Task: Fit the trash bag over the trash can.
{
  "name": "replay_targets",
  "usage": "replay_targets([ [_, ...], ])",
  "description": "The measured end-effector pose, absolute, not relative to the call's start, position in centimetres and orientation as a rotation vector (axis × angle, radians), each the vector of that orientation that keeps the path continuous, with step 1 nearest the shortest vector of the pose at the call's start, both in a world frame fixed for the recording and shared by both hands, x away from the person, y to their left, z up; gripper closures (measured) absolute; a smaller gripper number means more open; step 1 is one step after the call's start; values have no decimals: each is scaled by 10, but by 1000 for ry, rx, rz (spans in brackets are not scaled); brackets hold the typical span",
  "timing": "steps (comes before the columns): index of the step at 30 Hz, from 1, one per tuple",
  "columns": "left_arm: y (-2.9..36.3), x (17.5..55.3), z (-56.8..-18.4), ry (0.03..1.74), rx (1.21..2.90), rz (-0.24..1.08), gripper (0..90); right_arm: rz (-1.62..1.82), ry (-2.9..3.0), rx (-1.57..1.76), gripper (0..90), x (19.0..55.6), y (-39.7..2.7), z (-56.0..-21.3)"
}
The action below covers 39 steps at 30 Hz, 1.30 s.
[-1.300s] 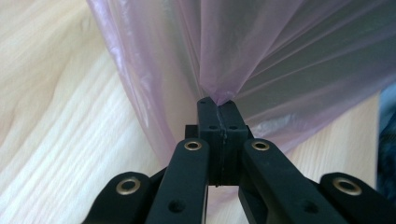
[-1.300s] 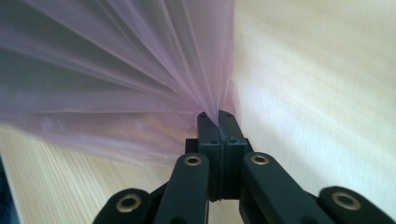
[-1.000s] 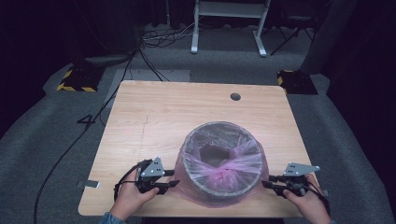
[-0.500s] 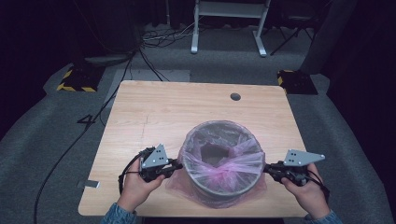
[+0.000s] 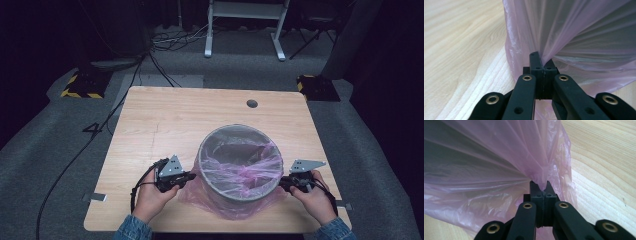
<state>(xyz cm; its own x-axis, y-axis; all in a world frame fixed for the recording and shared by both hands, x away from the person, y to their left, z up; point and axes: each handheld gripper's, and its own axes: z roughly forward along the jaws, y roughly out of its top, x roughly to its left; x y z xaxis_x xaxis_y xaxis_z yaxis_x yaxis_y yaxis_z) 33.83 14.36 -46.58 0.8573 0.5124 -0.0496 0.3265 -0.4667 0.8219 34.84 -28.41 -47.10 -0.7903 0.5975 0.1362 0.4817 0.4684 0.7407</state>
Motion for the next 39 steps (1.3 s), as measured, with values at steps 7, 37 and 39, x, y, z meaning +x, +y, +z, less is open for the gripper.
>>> replay_targets([
  [7,129,324,-472,529,2201,209,900,1061,2657,916,900,350,-275,-483],
  [37,141,325,-459,544,2075,341,517,1313,2562,773,503,334,-290,-437],
  [39,148,322,-458,578,2049,304,395,1325,2536,758,383,331,-297,-433],
])
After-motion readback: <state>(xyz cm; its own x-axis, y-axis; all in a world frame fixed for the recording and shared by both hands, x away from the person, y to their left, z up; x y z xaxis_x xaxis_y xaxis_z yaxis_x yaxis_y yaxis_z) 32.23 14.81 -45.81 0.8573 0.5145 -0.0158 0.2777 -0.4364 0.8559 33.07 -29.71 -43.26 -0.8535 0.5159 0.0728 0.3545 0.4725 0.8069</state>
